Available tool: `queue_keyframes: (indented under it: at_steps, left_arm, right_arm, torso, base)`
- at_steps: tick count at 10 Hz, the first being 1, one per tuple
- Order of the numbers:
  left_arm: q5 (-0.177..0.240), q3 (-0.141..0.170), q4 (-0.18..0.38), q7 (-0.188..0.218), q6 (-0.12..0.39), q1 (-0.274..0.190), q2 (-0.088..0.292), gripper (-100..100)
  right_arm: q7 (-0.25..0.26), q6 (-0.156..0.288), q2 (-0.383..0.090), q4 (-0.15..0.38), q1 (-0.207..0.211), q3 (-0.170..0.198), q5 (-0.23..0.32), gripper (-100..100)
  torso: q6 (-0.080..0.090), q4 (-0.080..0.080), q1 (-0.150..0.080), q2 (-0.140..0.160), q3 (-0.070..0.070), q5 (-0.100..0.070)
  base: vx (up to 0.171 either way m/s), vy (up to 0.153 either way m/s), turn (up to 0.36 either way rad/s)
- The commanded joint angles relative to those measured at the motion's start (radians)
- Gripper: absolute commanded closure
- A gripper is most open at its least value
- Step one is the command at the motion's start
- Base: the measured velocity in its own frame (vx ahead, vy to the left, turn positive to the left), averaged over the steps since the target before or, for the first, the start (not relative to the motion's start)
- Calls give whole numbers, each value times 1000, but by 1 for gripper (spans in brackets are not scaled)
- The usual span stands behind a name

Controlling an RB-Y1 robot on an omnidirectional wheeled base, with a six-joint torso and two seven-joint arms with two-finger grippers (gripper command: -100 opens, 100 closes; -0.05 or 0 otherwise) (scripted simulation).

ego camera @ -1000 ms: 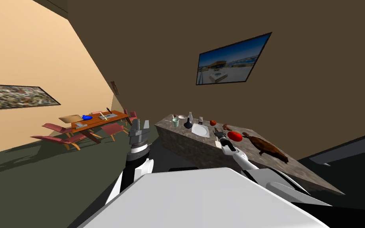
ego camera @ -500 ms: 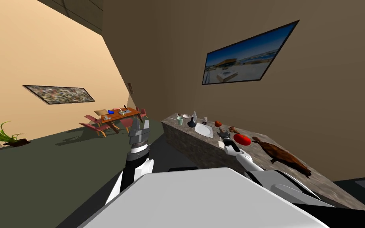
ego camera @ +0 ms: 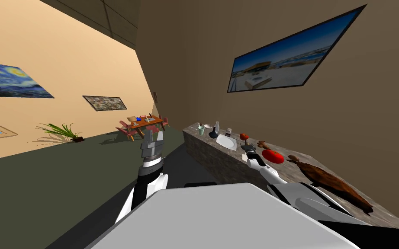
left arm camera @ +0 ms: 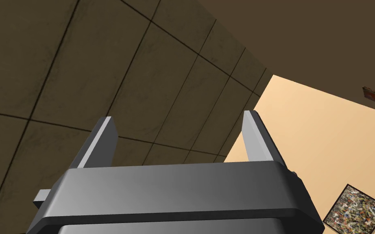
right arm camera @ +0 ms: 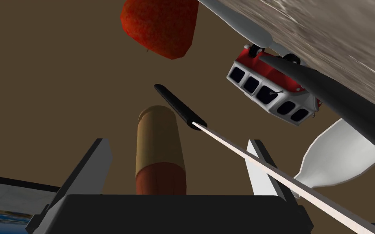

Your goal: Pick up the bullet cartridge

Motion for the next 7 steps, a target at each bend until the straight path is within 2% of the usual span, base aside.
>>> queue_keyframes:
  at_steps: [1,3,4,5,6,7]
  left_arm:
    - [0,0,0,0,0,0,0,0]
    - [0,0,0,0,0,0,0,0]
    - [0,0,0,0,0,0,0,0]
    - [0,0,0,0,0,0,0,0]
    - [0,0,0,0,0,0,0,0]
    - [0,0,0,0,0,0,0,0]
  right_arm:
    - [50,20,0,-40,23,-13,-50,-100]
    - [63,20,0,-40,23,-13,-102,-100]
    - [112,36,-20,-36,30,-20,-137,-100]
    - [126,36,-20,-36,30,-20,-163,-100]
    - [151,36,-20,-36,30,-20,-192,-100]
    - [153,36,-20,-36,30,-20,-225,-100]
  torso:
    - [0,0,0,0,0,0]
    - [1,-1,2,-6,-3,1]
    - [1,-2,2,-8,-4,1]
    - [-1,-1,2,-4,-2,0]
    - [0,0,1,-1,0,0]
    - [2,-1,0,-2,-1,0]
  base:
    - [-70,-8,174]
    - [-6,8,-8]
    - [-94,7,391]
    - [-136,-8,458]
    - [-81,-10,83]
    - [-24,-2,-72]
